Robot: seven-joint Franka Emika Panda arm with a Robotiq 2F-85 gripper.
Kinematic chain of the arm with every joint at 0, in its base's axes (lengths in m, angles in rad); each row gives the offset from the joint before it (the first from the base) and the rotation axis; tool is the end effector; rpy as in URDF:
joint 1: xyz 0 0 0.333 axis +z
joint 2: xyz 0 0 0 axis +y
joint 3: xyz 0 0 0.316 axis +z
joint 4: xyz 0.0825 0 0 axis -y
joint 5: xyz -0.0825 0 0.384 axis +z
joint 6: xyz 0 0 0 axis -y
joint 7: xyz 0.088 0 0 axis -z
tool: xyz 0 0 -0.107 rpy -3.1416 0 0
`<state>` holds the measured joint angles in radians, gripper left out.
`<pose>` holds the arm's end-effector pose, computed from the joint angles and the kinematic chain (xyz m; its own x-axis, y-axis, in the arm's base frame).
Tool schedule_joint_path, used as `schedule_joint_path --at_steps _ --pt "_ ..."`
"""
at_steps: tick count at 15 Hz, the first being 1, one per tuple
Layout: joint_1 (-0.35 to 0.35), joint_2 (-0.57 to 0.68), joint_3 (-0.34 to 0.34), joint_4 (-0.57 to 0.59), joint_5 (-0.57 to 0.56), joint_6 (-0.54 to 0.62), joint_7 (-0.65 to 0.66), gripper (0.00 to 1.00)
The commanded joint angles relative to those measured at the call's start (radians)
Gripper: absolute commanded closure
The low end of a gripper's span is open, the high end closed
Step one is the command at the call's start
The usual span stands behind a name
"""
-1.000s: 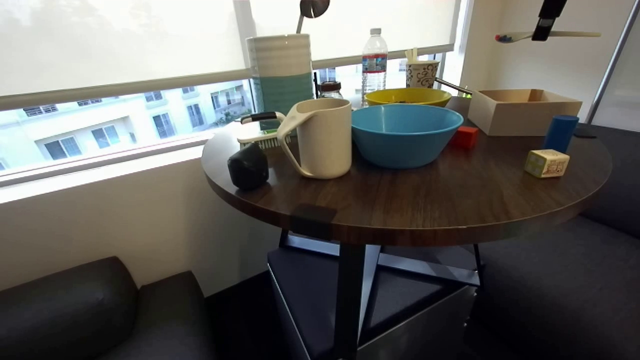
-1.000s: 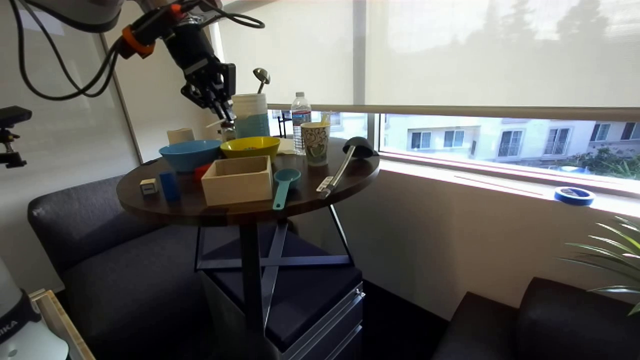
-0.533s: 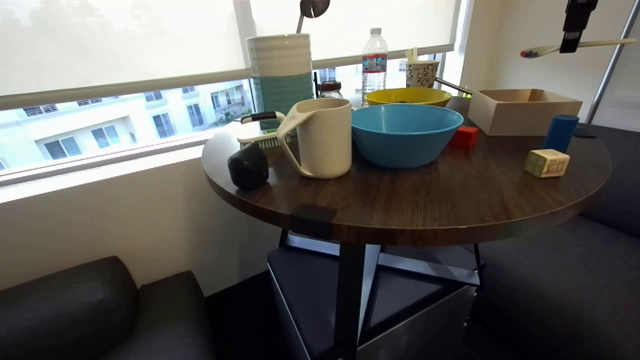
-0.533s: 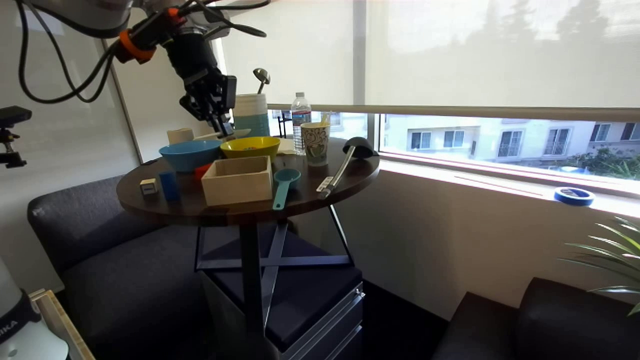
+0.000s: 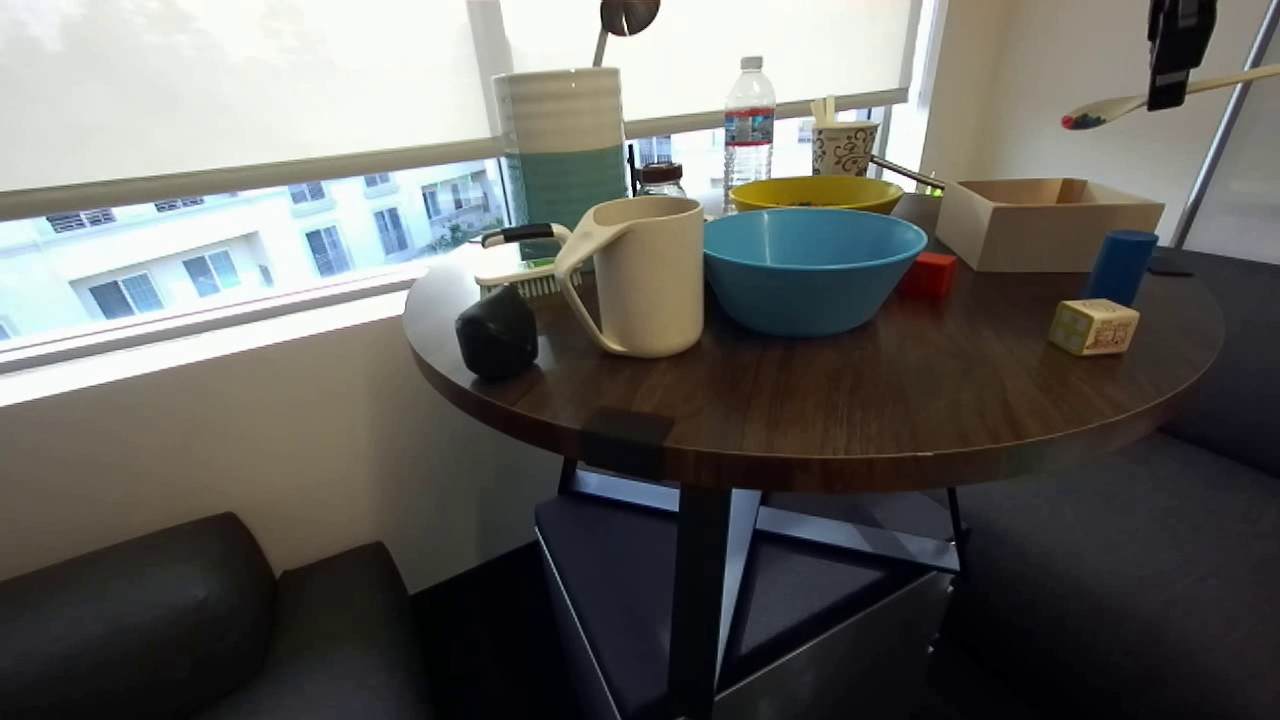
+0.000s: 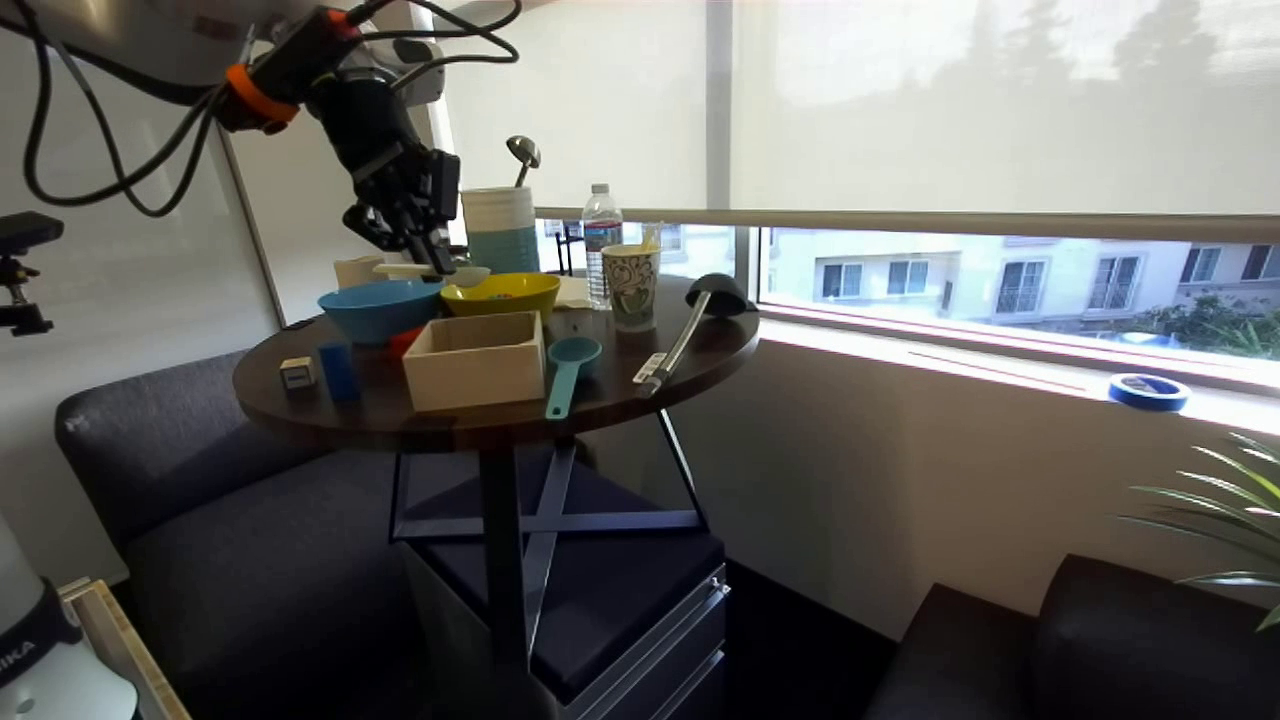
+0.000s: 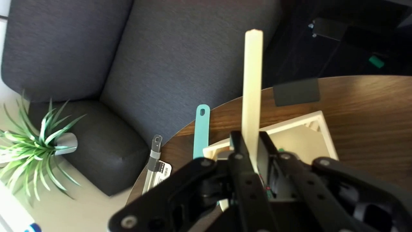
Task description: Pick up the white spoon and scoop some of the substance from the yellow bowl, pour some of the substance into the blue bowl then into the white mug then into the wooden square box, put the white spoon back onto the table
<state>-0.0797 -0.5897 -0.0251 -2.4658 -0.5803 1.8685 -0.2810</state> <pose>0.3685 -0.0818 0.5084 0.9357 0.2967 -0.1910 0.3527 -0.8051 0.4769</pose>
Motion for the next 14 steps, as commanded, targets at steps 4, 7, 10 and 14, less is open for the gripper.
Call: schedule_joint_path --at_steps 4,7,10,14 --pt "0.045 -0.008 0.024 -0.038 -0.154 0.006 0.005 0.97" --pt "0.063 -0.008 0.025 -0.054 -0.219 0.008 -0.002 0.97" --pt "0.085 -0.011 0.023 -0.068 -0.28 0.011 -0.004 0.97" --pt "0.113 -0.016 0.023 -0.085 -0.369 0.019 -0.02 0.97"
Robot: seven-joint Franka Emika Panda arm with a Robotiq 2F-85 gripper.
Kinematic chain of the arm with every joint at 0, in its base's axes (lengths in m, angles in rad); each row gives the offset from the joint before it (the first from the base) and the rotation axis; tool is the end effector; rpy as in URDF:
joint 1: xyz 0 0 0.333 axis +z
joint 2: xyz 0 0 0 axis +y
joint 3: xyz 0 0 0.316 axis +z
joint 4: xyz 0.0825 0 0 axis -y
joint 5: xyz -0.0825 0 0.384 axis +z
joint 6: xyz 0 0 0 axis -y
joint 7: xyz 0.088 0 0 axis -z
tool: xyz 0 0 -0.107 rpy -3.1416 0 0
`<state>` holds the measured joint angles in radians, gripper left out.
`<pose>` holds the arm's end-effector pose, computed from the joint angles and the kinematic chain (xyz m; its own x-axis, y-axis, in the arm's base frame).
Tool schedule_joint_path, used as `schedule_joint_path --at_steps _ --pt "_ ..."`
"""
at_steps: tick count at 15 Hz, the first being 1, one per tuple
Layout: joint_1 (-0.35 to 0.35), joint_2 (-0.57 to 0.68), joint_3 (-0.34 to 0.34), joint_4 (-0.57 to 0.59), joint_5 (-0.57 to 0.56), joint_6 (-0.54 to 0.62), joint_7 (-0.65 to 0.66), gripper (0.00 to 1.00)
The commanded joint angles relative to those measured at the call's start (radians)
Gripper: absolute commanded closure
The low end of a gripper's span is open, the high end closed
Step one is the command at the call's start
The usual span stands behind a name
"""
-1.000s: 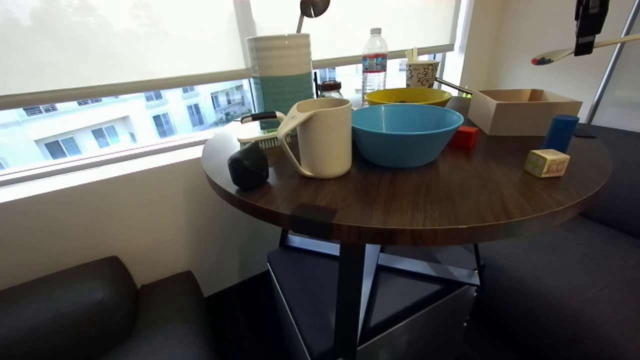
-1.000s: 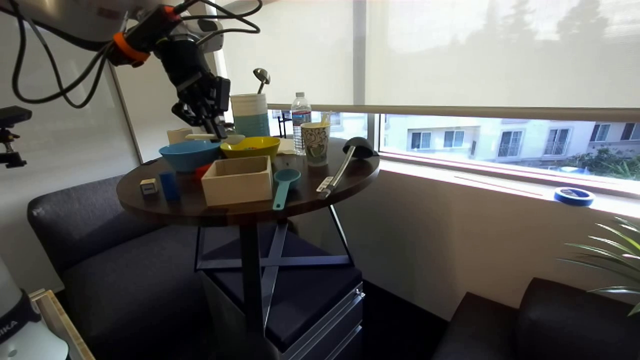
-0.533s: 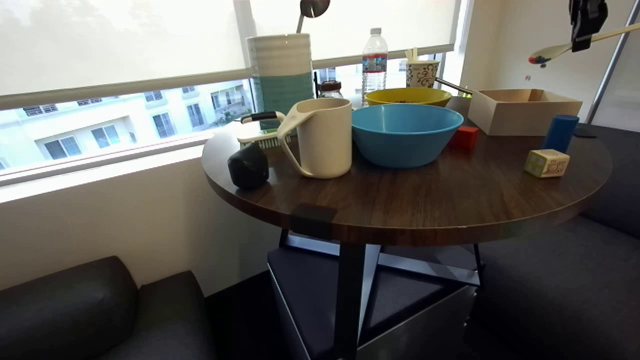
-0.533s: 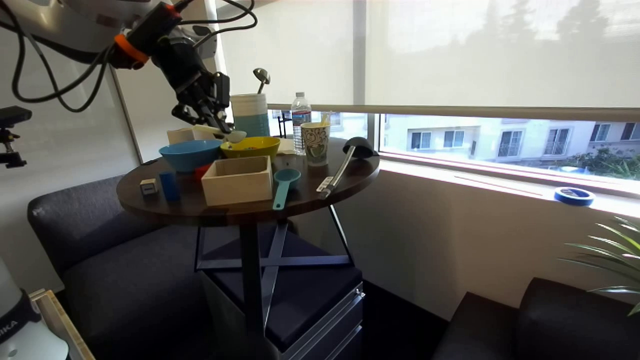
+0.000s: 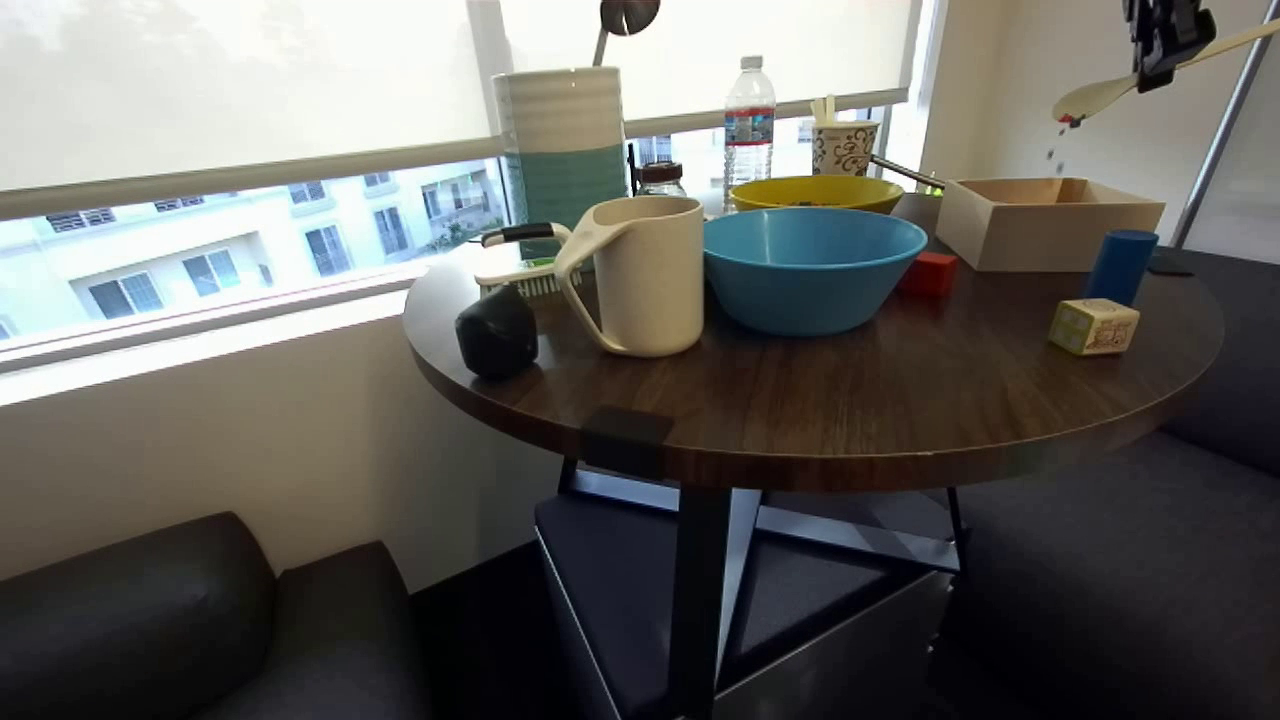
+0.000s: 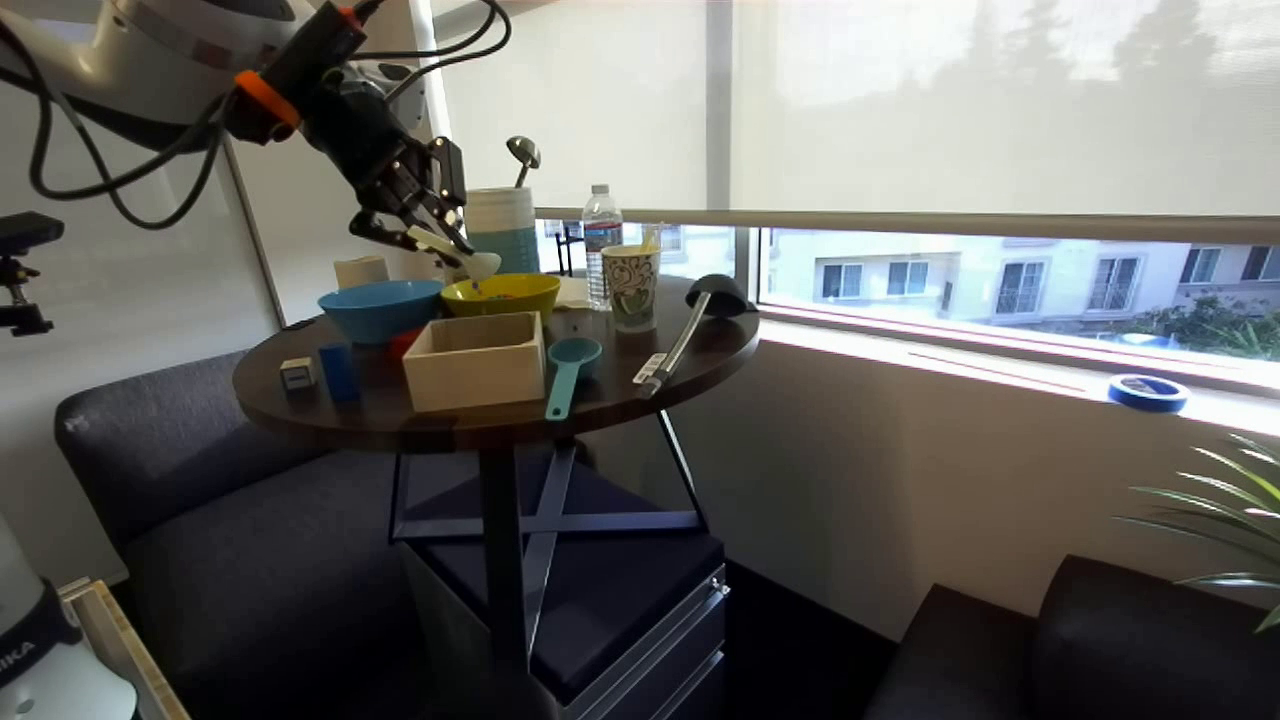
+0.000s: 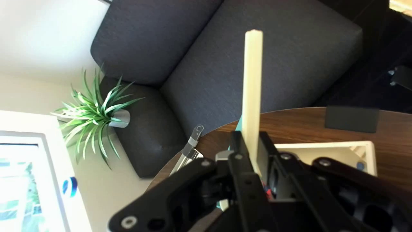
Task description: Pick up the white spoon and scoop some of the substance from the yellow bowl, pour some of the substance into the blue bowl then into the white mug then into the wooden square box, put the white spoon back onto the table
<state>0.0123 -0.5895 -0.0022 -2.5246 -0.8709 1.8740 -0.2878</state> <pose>0.3726 -0.0543 0.4948 0.8392 0.4111 -0.3561 0.5397 -0.5480 0.6391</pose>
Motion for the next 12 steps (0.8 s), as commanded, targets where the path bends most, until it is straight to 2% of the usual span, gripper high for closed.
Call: schedule_joint_path --at_steps 1,7,9,12 --pt "0.029 -0.019 -0.002 -0.032 -0.098 0.014 -0.022 0.97" --pt "0.054 -0.024 -0.013 -0.052 -0.181 0.013 -0.04 0.97" --pt "0.061 -0.03 -0.027 -0.049 -0.144 0.013 -0.03 0.97" --pt "0.083 -0.066 -0.072 -0.03 -0.032 0.038 -0.046 0.97"
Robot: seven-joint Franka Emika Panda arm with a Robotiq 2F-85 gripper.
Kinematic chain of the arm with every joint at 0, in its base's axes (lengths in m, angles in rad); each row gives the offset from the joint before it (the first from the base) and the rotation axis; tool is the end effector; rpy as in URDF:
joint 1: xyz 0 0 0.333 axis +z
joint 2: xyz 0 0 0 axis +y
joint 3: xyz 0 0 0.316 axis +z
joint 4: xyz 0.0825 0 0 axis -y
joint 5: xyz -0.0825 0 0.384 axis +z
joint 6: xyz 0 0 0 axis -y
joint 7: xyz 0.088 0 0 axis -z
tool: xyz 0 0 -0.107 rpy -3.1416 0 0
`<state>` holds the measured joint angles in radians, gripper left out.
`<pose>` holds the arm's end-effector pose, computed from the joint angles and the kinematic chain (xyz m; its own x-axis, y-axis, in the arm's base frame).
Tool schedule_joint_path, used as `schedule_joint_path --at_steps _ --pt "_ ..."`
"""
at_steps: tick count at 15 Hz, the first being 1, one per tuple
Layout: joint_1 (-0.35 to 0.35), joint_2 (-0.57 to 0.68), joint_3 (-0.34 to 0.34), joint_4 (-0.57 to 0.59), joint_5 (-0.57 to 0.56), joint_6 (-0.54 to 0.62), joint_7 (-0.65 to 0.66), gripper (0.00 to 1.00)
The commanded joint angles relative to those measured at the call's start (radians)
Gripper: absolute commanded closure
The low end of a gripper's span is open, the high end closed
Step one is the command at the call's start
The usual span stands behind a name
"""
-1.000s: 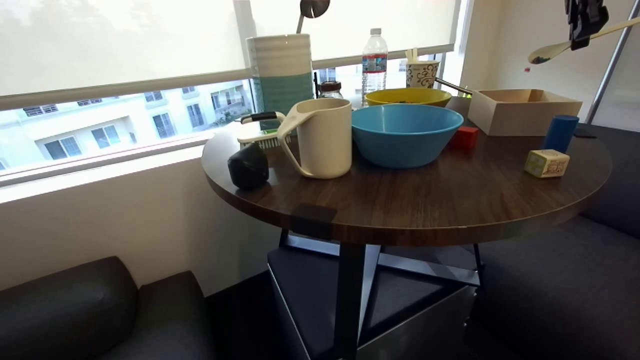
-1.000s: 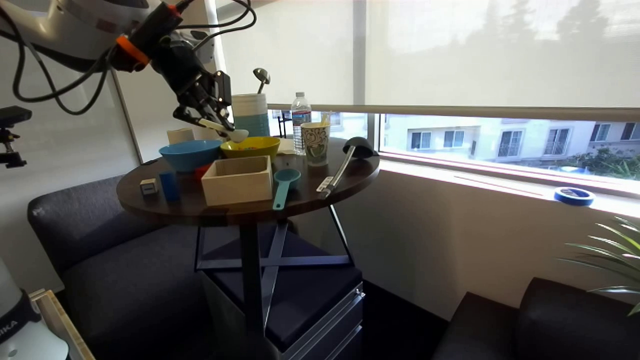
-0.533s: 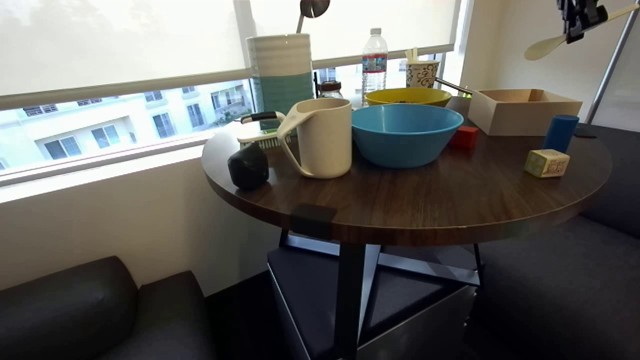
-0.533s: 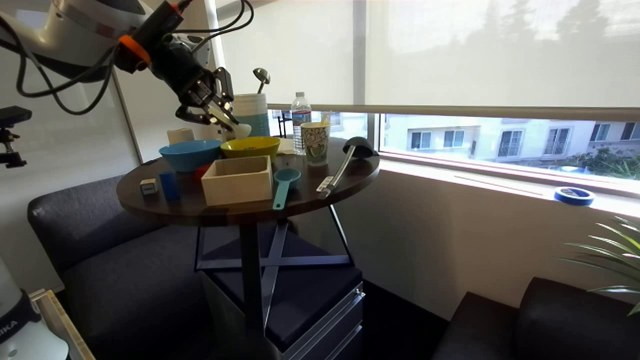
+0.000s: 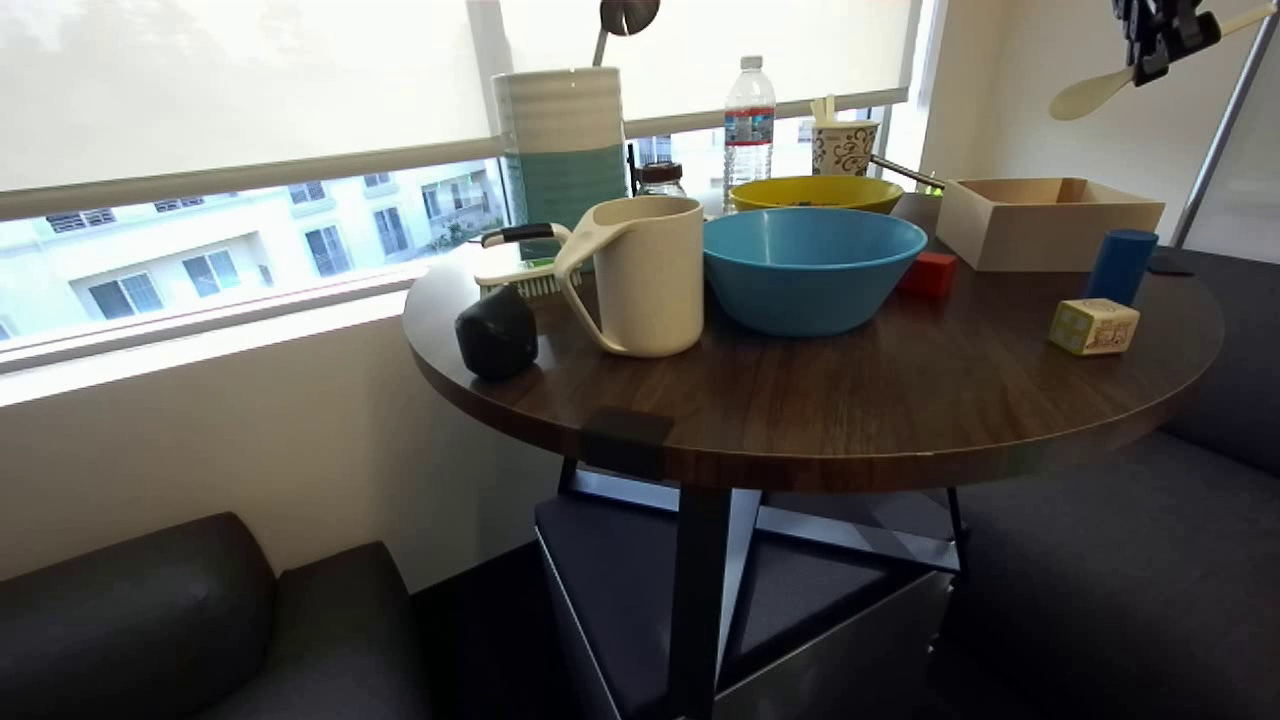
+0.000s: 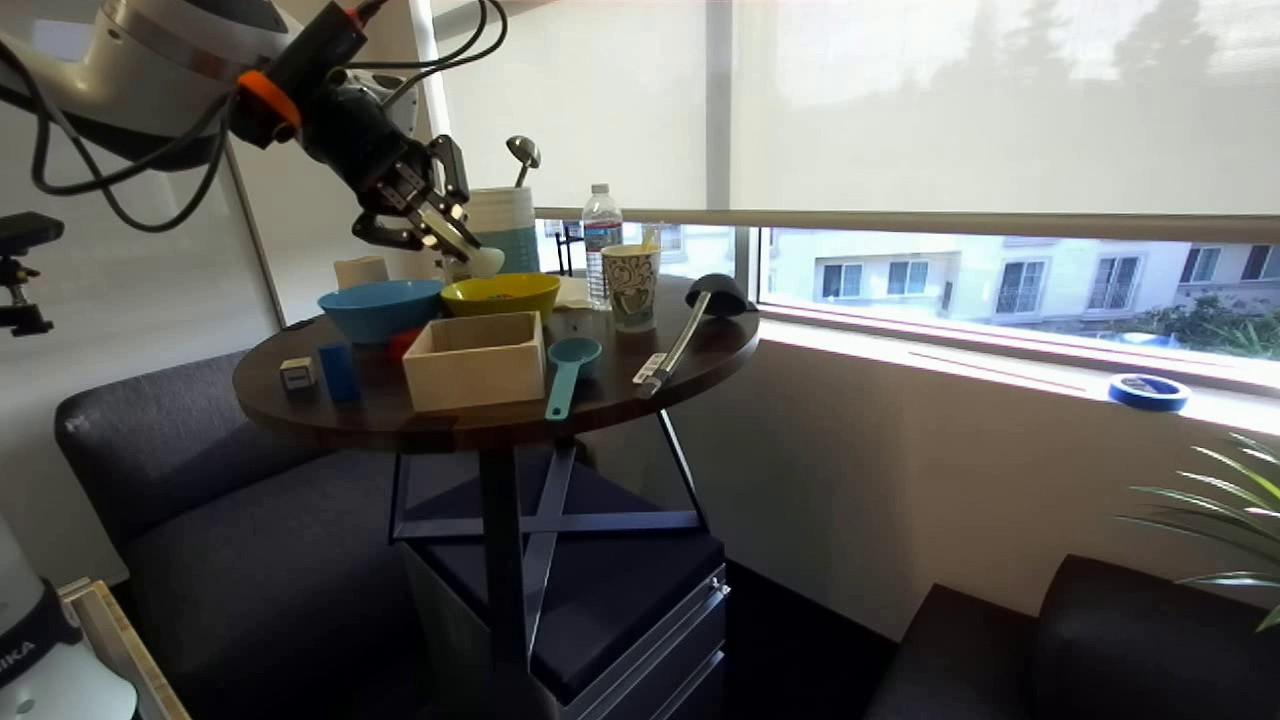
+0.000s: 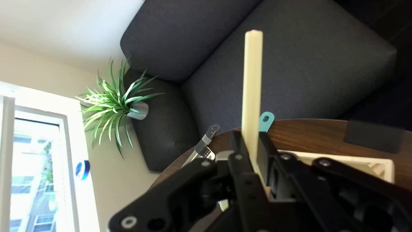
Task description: Pick up the white spoon and scoop some of the substance from the yellow bowl, pour some of the substance into the blue bowl then into the white mug then into the wooden square box, put the white spoon back onto the table
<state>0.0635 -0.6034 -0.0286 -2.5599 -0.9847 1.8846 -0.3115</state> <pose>0.3704 -0.0499 0.4887 0.7864 0.4529 -0.4200 0.6061 -0.4347 0.6661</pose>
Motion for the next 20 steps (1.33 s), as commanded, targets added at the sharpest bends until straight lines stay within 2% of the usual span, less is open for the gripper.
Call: schedule_joint_path --at_steps 1,6,12,20 --pt "0.043 -0.073 -0.06 0.012 0.134 0.038 -0.034 0.97" --pt "0.089 -0.151 -0.084 0.045 0.369 0.058 -0.086 0.97" --pt "0.172 -0.162 -0.085 0.028 0.678 0.118 -0.153 0.97" --pt "0.294 -0.156 -0.155 -0.04 1.023 0.131 -0.397 0.97"
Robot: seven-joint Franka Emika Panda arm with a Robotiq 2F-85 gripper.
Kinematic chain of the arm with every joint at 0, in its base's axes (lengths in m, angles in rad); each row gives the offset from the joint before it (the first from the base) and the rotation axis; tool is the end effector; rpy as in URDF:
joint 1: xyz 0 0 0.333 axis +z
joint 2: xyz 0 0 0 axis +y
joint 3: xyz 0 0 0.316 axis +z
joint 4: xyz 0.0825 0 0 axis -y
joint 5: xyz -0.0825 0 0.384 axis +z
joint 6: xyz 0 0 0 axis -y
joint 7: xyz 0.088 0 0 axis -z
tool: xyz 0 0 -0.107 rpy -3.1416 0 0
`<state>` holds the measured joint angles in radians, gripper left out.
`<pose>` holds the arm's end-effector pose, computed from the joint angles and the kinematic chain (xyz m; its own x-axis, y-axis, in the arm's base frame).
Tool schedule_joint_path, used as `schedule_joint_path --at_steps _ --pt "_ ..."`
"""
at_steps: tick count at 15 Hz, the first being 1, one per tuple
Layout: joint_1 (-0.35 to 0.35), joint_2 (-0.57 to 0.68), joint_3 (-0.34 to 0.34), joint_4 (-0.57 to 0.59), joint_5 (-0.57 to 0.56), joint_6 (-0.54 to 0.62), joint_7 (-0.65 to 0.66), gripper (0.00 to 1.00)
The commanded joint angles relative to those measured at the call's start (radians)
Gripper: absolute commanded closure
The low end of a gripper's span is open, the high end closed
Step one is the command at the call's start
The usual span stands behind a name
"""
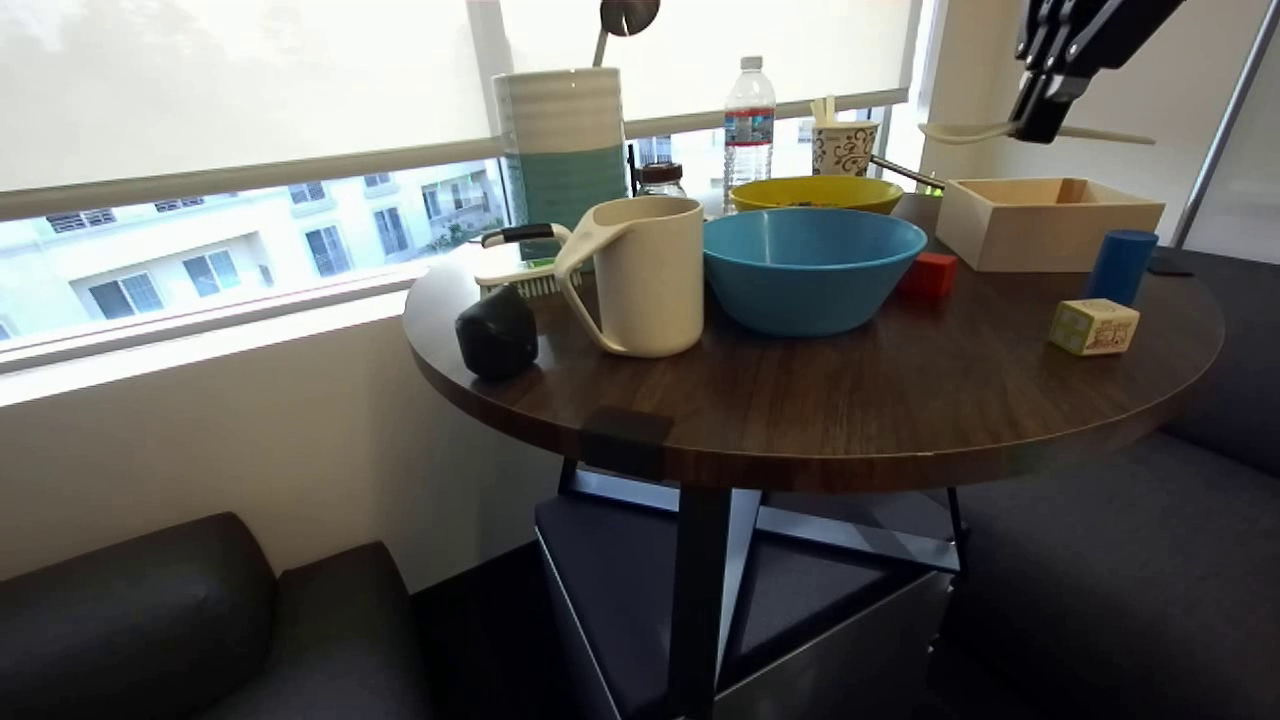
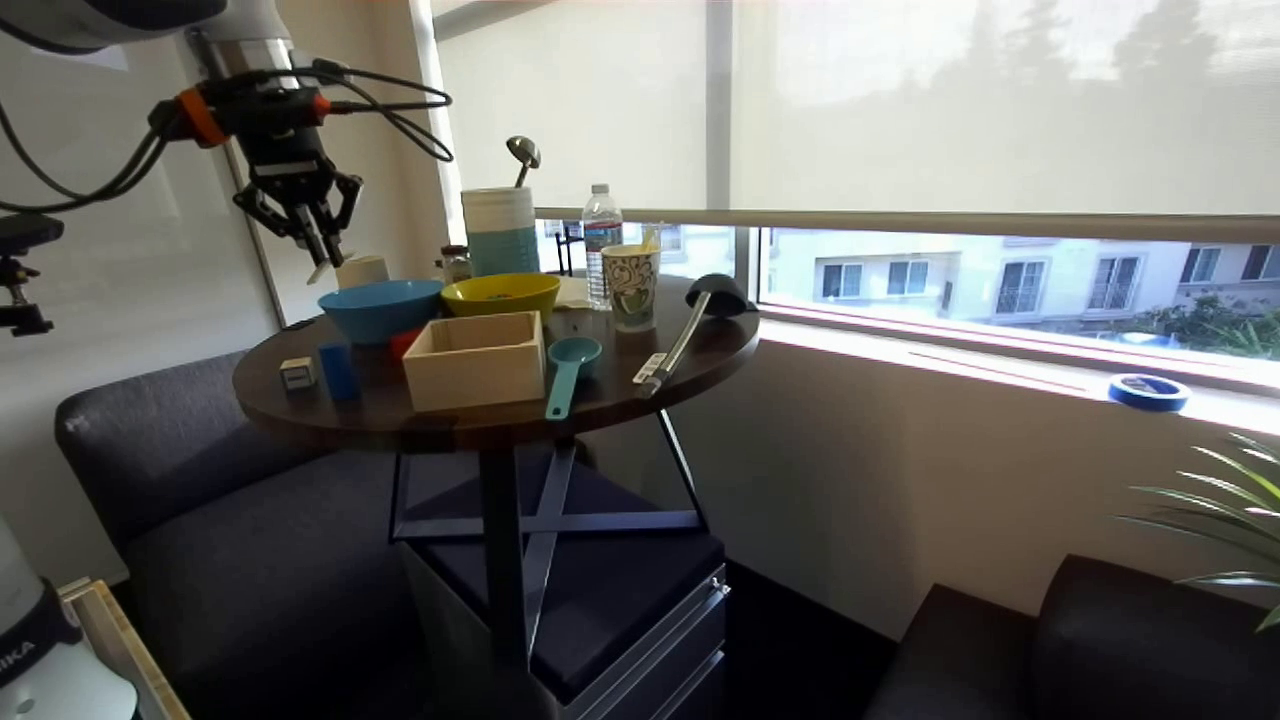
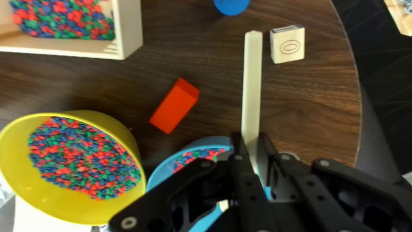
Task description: Pick up the white spoon and scoop some of the substance from the yellow bowl, pour some of the substance into the blue bowl then into the white mug then into the wooden square box, put the white spoon back onto the table
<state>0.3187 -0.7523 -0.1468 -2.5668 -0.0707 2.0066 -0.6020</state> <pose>0.3418 0.0501 0.5162 0.6615 0.7300 0.1717 0.7293 -0.6796 0.0797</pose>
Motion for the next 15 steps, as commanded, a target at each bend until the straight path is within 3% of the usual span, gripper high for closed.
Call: schedule_joint_path --at_steps 1,4,5,6,9,10,15 --pt "0.044 -0.005 -0.04 -0.04 0.133 -0.004 -0.147 0.97" --pt "0.038 0.009 -0.029 -0.058 0.166 -0.013 -0.237 0.97" --pt "0.002 0.007 -0.001 -0.048 0.151 -0.012 -0.196 0.97" --pt "0.0 0.008 0.001 -0.052 0.152 -0.012 -0.202 0.86" --pt "-0.009 0.008 0.007 -0.052 0.15 -0.011 -0.201 0.86" --pt "0.018 0.018 -0.003 -0.053 0.177 -0.017 -0.226 0.97" --pt "0.091 0.106 0.071 -0.072 0.21 -0.06 -0.316 0.97"
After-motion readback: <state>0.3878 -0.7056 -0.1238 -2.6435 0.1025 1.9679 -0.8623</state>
